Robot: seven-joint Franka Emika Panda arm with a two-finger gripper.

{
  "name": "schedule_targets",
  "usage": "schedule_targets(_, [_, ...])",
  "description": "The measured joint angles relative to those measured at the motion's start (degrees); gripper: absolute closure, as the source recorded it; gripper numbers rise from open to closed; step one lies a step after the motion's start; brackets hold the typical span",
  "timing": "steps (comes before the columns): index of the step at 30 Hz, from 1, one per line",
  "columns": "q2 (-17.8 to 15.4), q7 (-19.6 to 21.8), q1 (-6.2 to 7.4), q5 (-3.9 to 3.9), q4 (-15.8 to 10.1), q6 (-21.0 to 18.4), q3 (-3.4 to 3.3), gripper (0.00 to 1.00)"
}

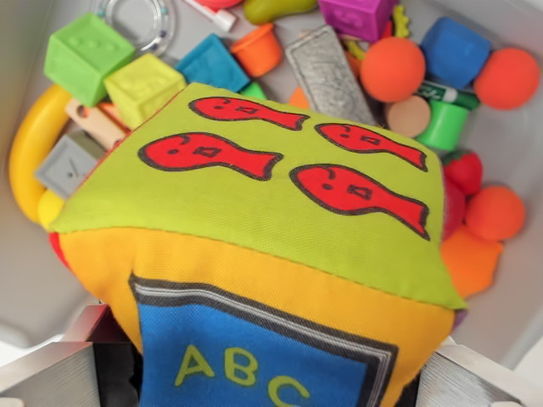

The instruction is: Pick an object from the bin

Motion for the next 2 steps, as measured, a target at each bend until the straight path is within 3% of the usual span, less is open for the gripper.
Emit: schedule_targets(2, [0.0,0.0,0.00,0.00,0.0,0.0,0.00,1.00])
